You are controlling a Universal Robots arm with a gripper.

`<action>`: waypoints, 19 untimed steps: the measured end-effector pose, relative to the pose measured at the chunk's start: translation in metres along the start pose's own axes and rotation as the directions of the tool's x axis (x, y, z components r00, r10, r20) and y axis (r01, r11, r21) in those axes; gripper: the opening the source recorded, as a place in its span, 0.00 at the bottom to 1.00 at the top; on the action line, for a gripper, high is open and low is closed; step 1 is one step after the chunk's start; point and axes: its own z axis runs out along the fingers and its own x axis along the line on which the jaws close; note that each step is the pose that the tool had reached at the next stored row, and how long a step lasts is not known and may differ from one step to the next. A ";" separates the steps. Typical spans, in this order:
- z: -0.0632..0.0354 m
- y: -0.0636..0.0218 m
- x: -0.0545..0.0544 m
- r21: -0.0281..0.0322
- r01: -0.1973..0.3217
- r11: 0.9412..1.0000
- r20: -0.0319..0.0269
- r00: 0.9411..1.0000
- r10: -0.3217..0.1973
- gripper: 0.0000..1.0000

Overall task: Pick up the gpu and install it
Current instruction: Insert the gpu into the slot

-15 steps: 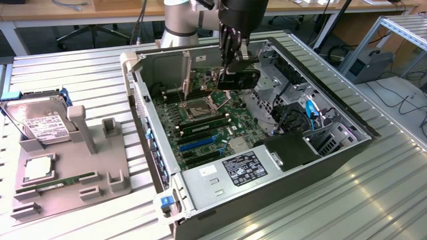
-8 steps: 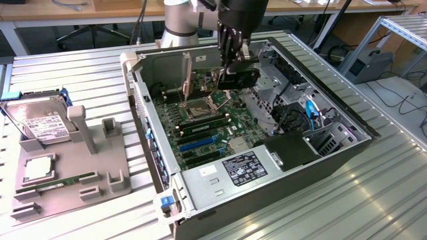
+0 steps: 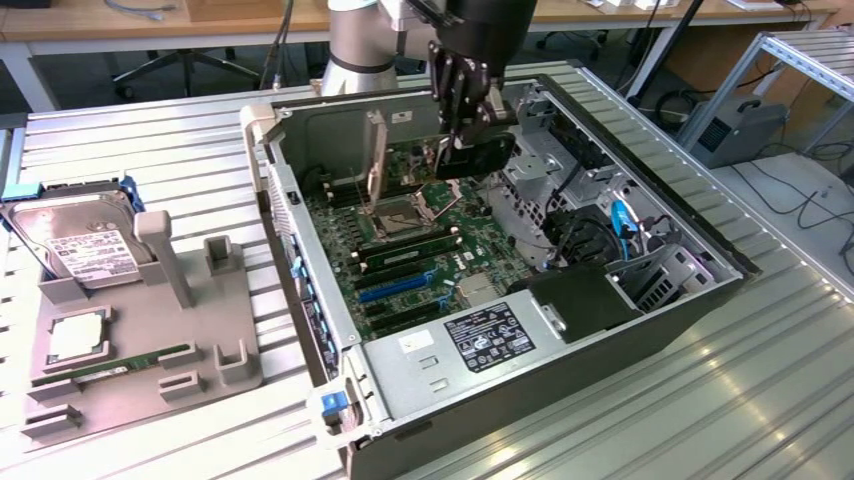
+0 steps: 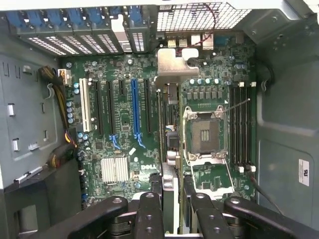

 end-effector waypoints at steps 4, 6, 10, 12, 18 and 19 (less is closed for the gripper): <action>0.0000 0.0000 0.000 0.000 0.010 1.000 0.000 1.000 -0.010 0.27; 0.0000 0.0000 0.000 0.000 0.010 1.000 0.000 1.000 -0.010 0.27; 0.0010 0.0000 0.001 0.000 0.010 1.000 0.001 1.000 -0.010 0.27; 0.0014 0.0000 0.002 0.000 0.010 1.000 0.001 1.000 -0.010 0.27; 0.0029 -0.0001 0.004 0.000 0.010 1.000 0.000 1.000 -0.010 0.27; 0.0032 -0.0001 0.004 0.000 0.010 1.000 0.000 1.000 -0.010 0.27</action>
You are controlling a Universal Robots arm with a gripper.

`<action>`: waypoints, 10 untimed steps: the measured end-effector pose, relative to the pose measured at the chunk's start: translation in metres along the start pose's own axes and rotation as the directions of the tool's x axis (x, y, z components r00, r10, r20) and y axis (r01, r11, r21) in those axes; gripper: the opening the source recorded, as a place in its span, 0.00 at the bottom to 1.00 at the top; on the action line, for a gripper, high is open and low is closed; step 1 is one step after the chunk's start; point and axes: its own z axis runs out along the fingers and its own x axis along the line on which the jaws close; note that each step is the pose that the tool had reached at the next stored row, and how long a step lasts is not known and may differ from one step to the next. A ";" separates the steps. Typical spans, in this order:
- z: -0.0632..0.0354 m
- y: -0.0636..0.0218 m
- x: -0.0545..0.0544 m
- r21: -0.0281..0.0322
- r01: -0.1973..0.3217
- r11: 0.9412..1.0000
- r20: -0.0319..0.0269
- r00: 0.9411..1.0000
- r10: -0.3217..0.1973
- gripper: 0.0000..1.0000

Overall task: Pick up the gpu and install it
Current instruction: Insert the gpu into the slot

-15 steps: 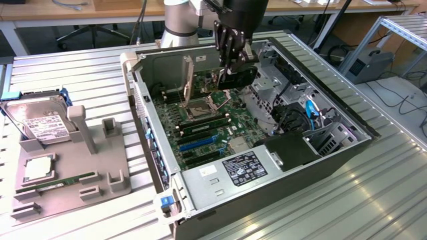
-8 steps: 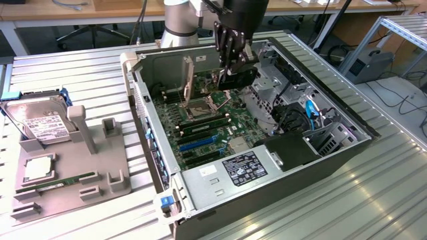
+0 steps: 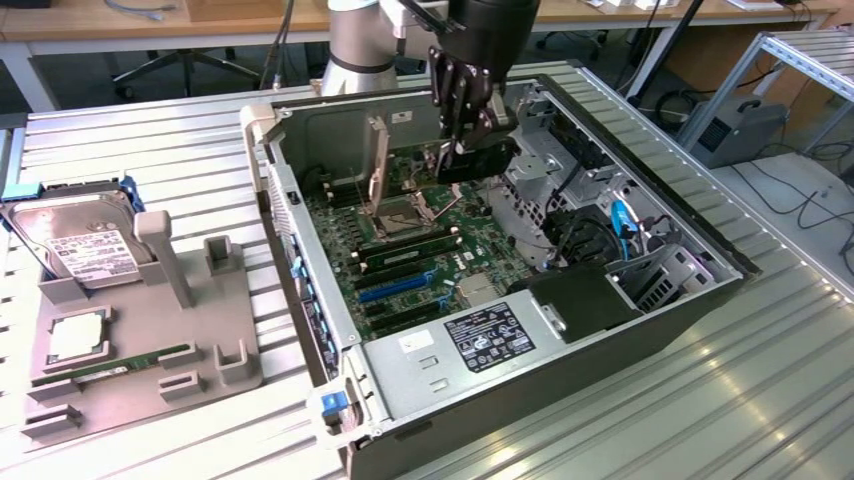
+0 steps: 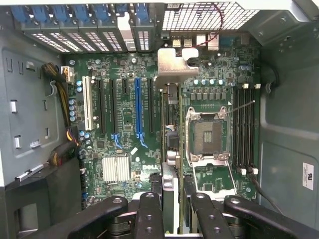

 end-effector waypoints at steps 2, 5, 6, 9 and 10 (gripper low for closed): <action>0.0004 0.0000 0.001 0.000 0.000 1.000 0.000 1.000 0.000 0.27; 0.0011 0.0000 0.001 0.000 0.000 1.000 0.000 1.000 0.000 0.27; 0.0012 0.0000 0.001 0.000 0.000 1.000 0.000 1.000 0.000 0.27; 0.0016 0.0000 0.002 0.000 0.000 1.000 0.000 1.000 0.000 0.27; 0.0018 0.0000 0.002 0.000 0.000 1.000 0.000 1.000 0.000 0.27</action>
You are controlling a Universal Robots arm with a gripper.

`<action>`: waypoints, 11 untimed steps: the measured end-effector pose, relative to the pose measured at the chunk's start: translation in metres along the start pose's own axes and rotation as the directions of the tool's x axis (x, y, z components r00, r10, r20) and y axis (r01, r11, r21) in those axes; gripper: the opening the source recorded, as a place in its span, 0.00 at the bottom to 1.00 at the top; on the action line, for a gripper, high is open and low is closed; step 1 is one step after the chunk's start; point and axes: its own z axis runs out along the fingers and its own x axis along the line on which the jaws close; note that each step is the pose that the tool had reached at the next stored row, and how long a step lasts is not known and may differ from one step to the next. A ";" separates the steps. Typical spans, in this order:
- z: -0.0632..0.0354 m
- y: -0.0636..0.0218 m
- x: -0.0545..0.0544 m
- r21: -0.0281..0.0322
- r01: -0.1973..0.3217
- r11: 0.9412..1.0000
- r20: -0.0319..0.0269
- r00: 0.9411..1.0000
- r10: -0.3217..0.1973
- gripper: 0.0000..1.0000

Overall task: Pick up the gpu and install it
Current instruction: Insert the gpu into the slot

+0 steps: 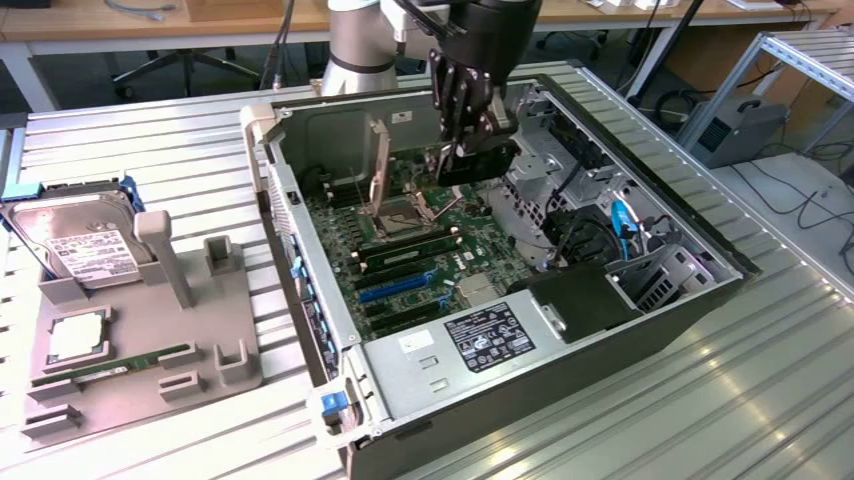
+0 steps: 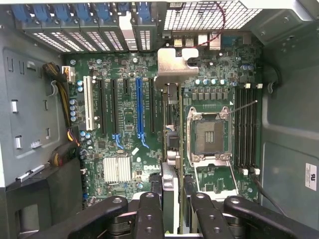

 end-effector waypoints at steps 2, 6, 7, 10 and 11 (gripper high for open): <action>0.0008 0.0000 0.001 0.000 0.000 1.000 0.000 1.000 0.000 0.27; 0.0013 0.0000 0.001 0.000 0.000 1.000 0.000 1.000 0.000 0.27; 0.0015 0.0000 0.001 0.000 0.000 1.000 0.000 1.000 0.000 0.27; 0.0018 0.0000 0.002 0.000 0.000 1.000 0.000 1.000 0.000 0.27; 0.0019 0.0000 0.002 0.000 0.000 1.000 0.000 1.000 0.000 0.27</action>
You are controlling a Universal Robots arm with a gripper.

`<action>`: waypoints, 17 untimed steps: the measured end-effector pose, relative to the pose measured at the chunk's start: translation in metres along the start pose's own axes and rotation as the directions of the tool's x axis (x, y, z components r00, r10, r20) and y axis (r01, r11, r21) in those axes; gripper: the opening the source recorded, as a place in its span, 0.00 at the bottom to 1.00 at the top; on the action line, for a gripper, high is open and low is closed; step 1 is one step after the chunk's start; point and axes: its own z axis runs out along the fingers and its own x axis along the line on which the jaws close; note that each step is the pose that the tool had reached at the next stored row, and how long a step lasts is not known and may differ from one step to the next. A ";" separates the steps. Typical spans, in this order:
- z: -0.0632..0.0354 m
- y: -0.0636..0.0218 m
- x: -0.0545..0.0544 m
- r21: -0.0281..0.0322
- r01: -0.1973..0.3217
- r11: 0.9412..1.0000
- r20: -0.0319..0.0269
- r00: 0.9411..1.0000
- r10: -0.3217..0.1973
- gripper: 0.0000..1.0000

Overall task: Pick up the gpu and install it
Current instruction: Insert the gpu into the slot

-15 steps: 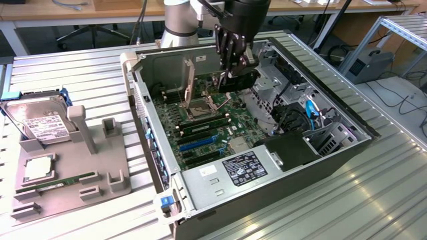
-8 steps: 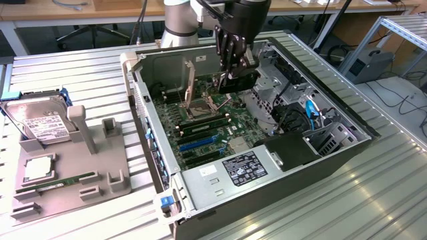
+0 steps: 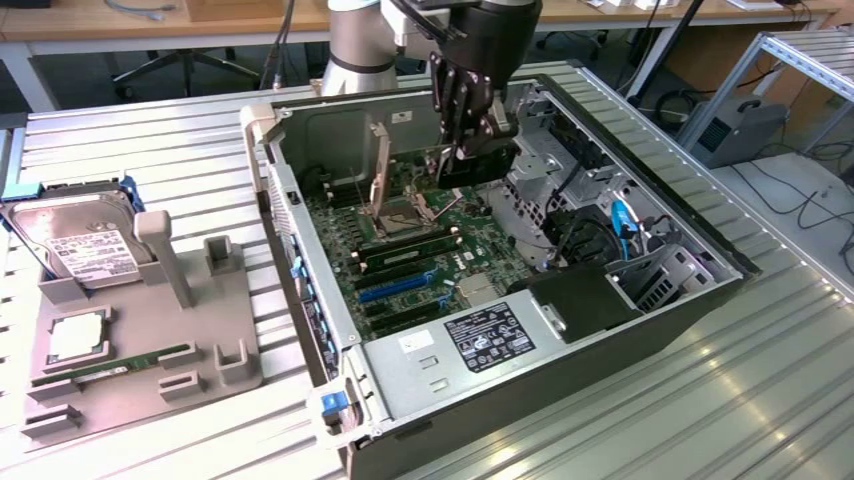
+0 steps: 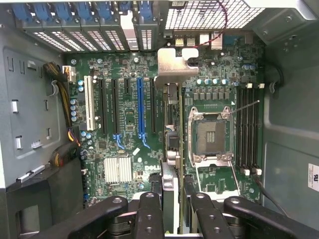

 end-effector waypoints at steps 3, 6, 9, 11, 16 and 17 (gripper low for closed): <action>0.0004 0.0000 0.000 0.000 0.000 1.000 0.000 1.000 0.000 0.27; 0.0008 0.0000 0.000 0.000 0.000 1.000 0.000 1.000 0.000 0.27; 0.0013 0.0000 0.001 0.000 0.000 1.000 0.000 1.000 0.000 0.27; 0.0016 0.0000 0.001 0.000 0.000 1.000 0.000 1.000 0.000 0.27; 0.0064 0.0025 0.007 0.000 0.000 1.000 0.000 1.000 0.000 0.27; 0.0063 0.0026 0.007 0.000 0.000 1.000 0.000 1.000 0.000 0.27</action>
